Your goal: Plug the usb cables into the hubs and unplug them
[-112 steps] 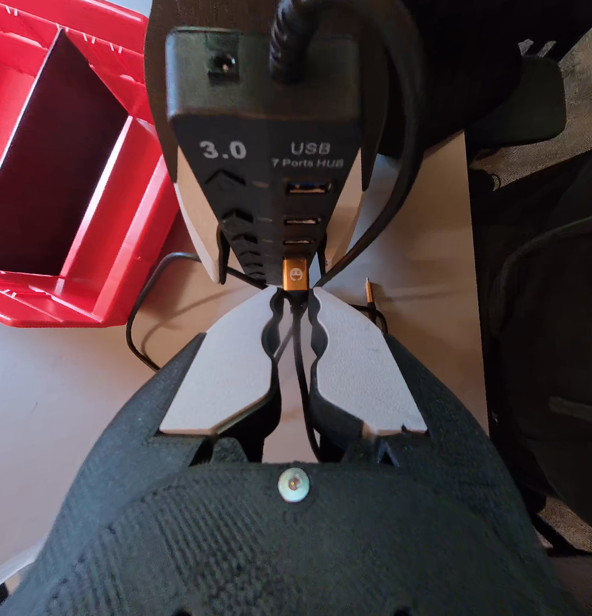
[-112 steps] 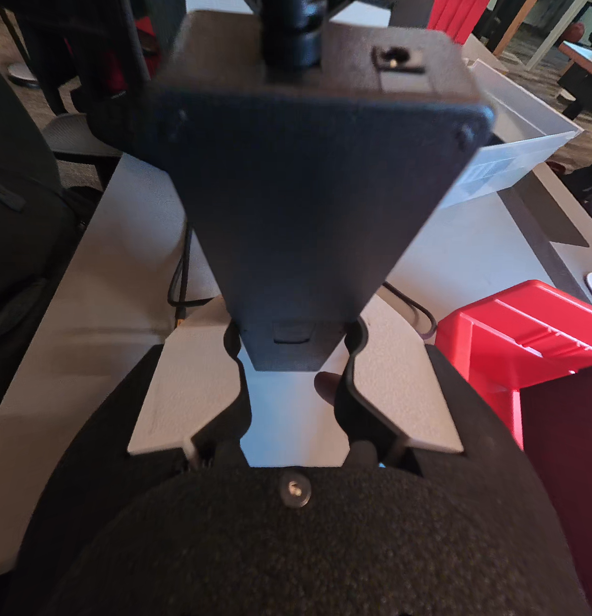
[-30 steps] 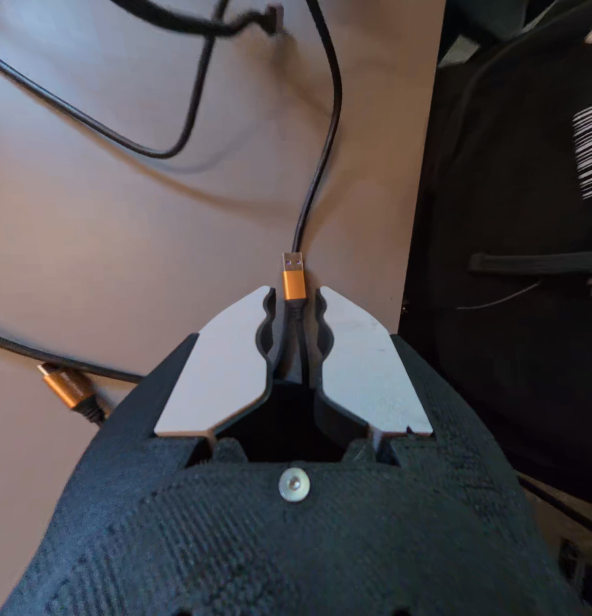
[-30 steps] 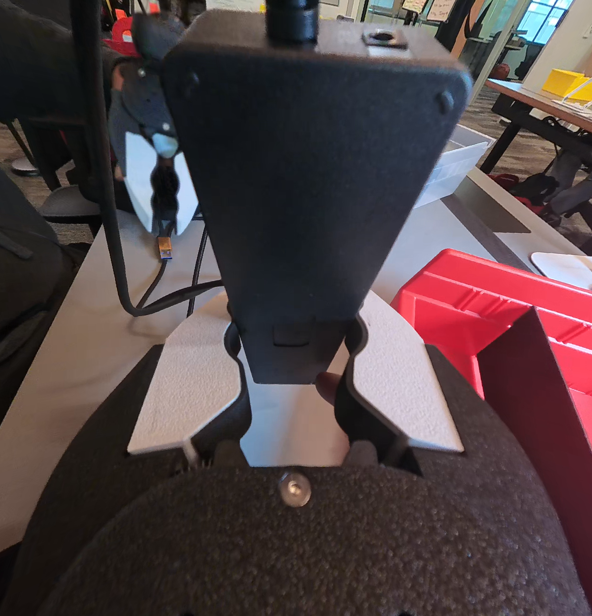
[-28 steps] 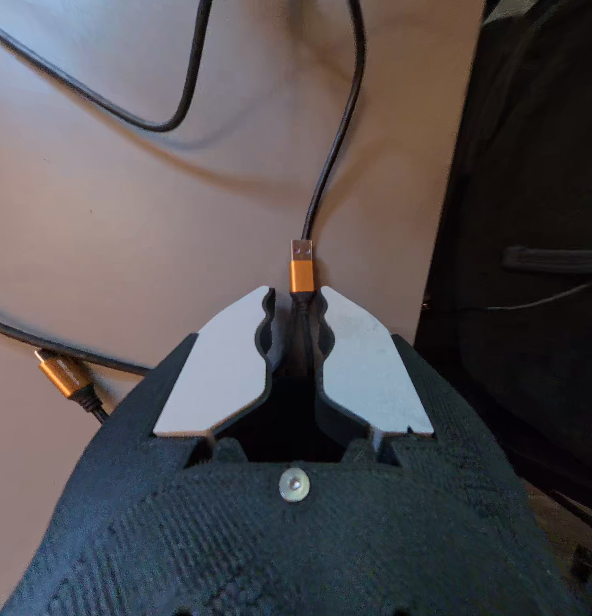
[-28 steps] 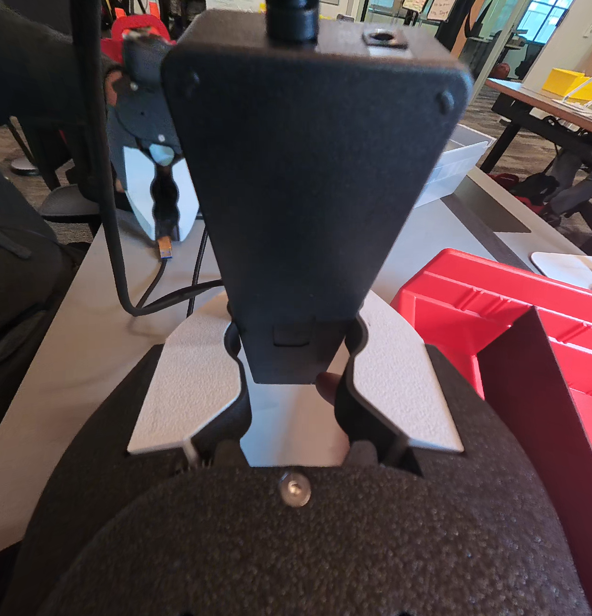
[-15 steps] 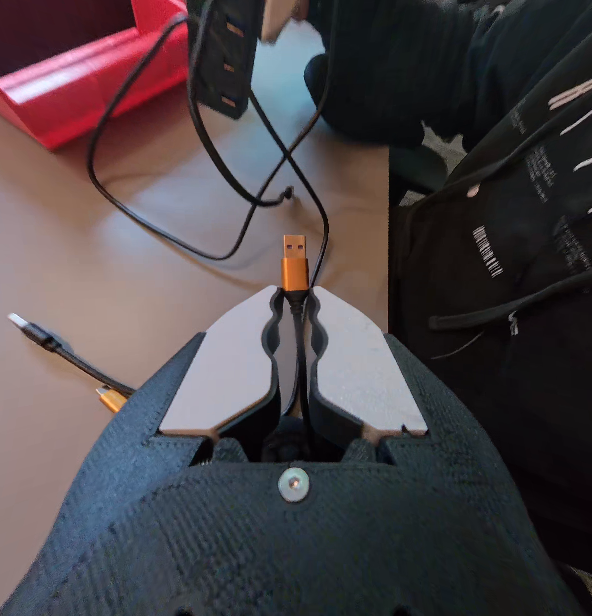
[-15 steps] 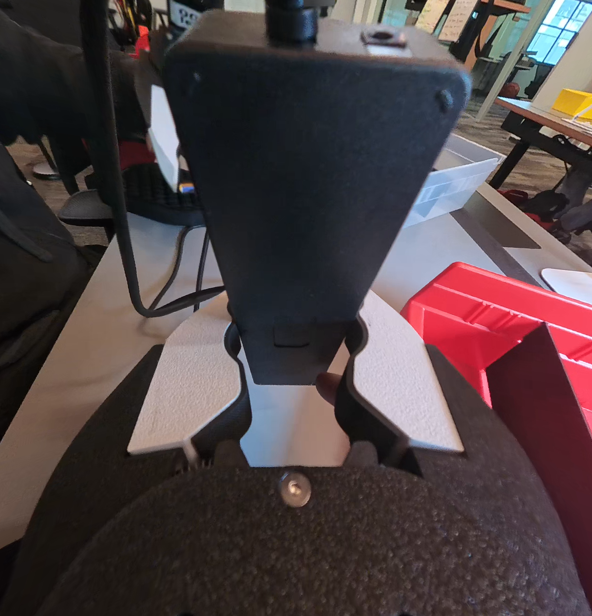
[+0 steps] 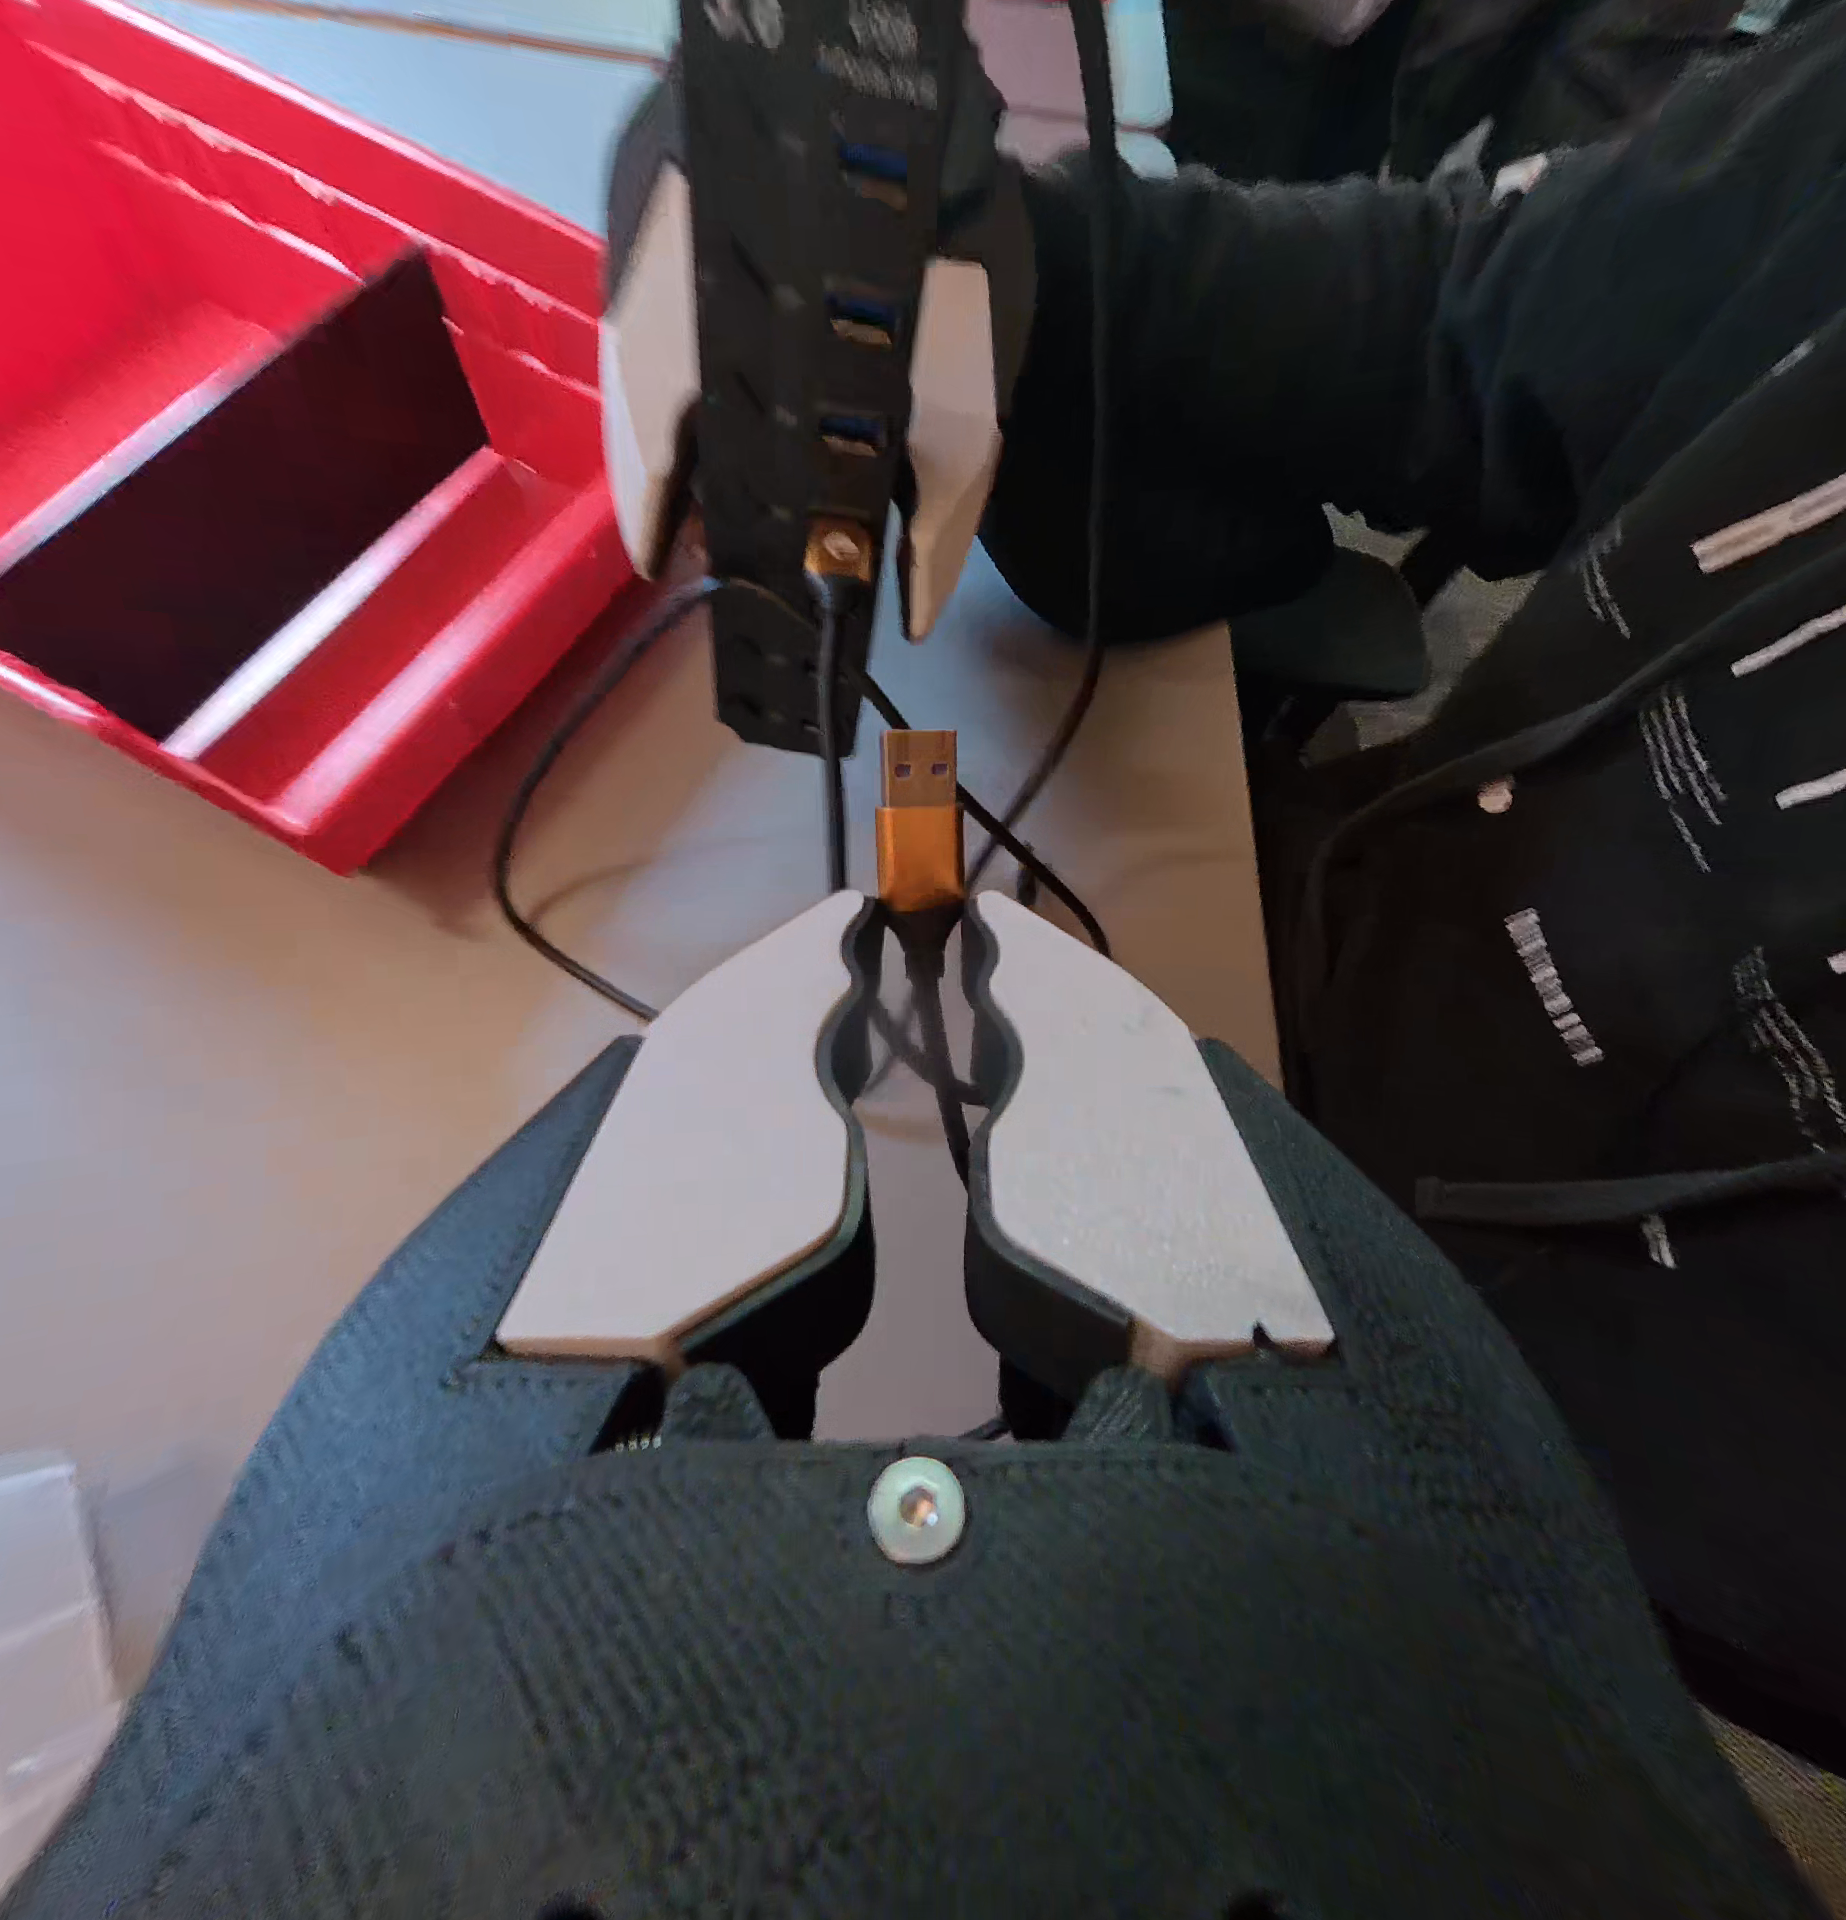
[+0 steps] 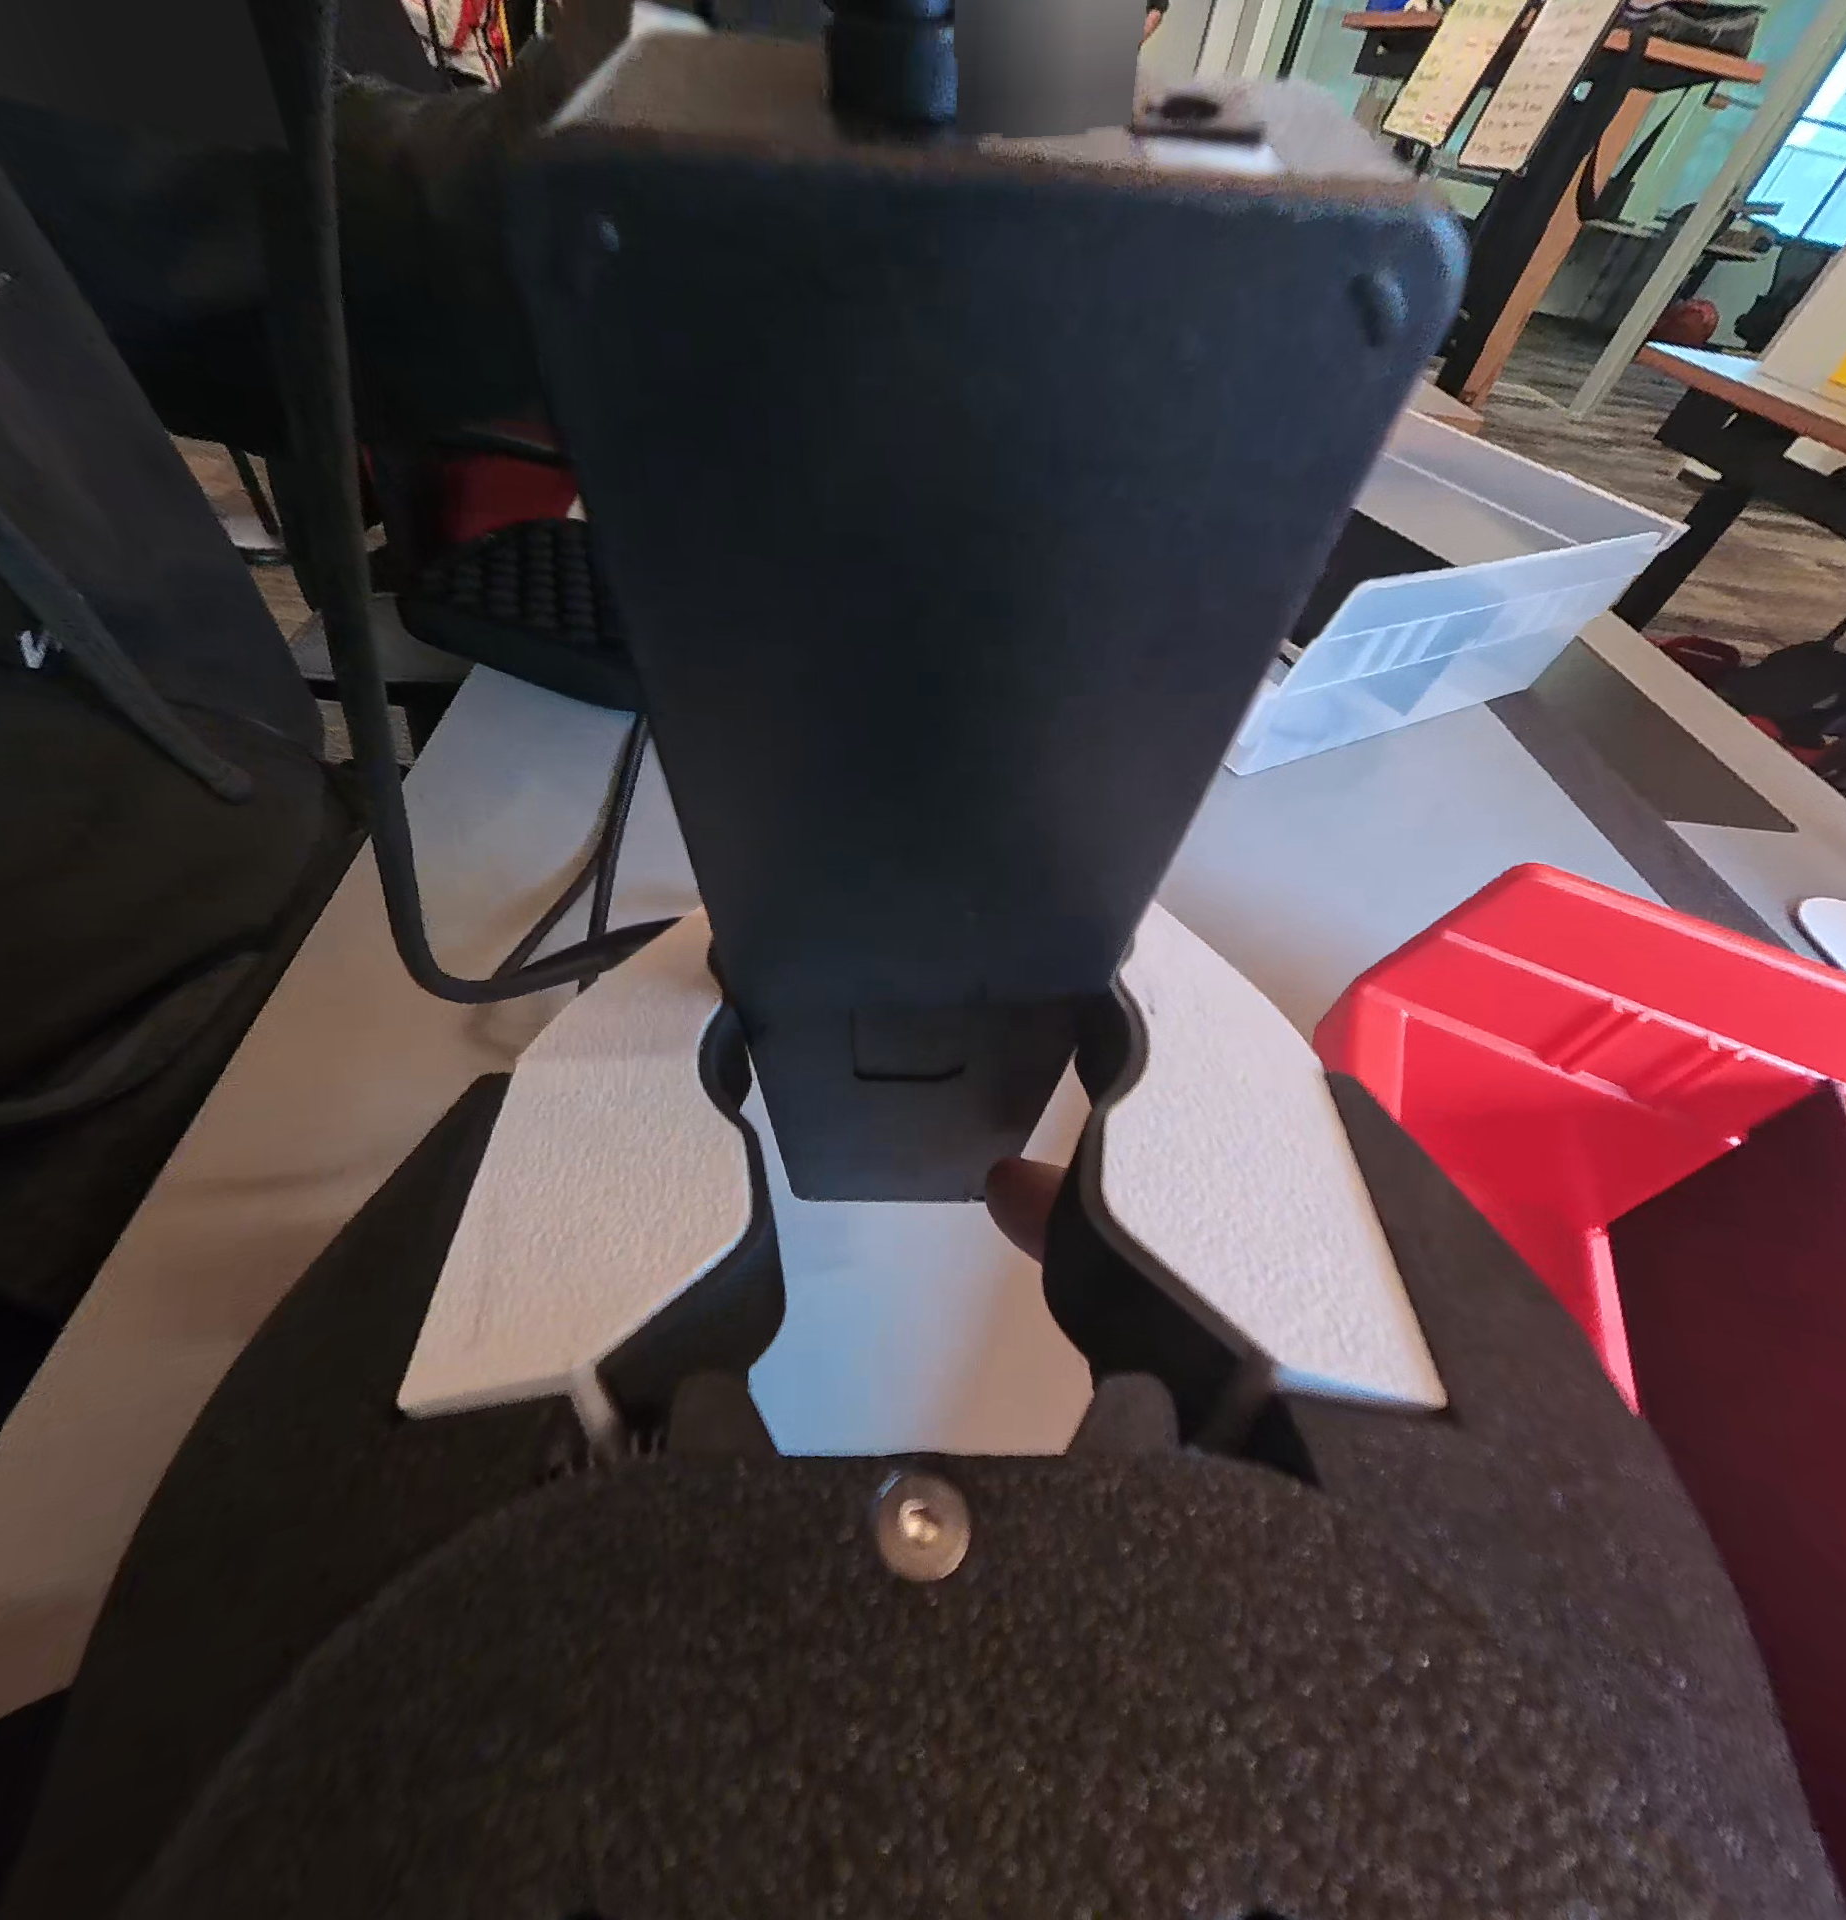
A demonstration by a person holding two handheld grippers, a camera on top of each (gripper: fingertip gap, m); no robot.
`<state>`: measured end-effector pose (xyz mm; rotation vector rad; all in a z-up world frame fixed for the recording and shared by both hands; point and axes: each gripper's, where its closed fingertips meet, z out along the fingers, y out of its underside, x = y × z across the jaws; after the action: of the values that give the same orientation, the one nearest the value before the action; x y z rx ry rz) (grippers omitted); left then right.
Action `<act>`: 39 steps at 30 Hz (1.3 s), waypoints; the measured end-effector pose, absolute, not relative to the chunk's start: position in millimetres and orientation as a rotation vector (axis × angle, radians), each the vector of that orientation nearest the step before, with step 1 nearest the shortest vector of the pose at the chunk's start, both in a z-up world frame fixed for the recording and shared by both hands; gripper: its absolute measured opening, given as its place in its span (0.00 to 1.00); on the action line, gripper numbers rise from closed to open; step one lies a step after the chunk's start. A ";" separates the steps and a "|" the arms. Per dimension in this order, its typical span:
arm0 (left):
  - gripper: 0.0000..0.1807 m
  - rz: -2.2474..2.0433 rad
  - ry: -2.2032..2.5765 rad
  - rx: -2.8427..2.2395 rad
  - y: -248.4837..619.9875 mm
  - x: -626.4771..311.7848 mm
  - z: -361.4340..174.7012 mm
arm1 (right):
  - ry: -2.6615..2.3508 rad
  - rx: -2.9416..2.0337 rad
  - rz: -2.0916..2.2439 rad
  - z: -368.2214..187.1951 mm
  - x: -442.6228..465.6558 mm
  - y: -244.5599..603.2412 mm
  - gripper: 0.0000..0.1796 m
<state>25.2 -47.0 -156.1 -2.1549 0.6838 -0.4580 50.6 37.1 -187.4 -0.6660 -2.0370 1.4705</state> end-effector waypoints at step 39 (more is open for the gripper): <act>0.10 0.006 1.365 -2.155 -100.1 5.6 -265.8 | -1.950 -0.739 1.473 -174.9 49.0 62.3 0.35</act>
<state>5.6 -100.1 -265.8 -2.1551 1.3646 0.0063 49.0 62.3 -174.9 -0.7390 -1.9505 1.4731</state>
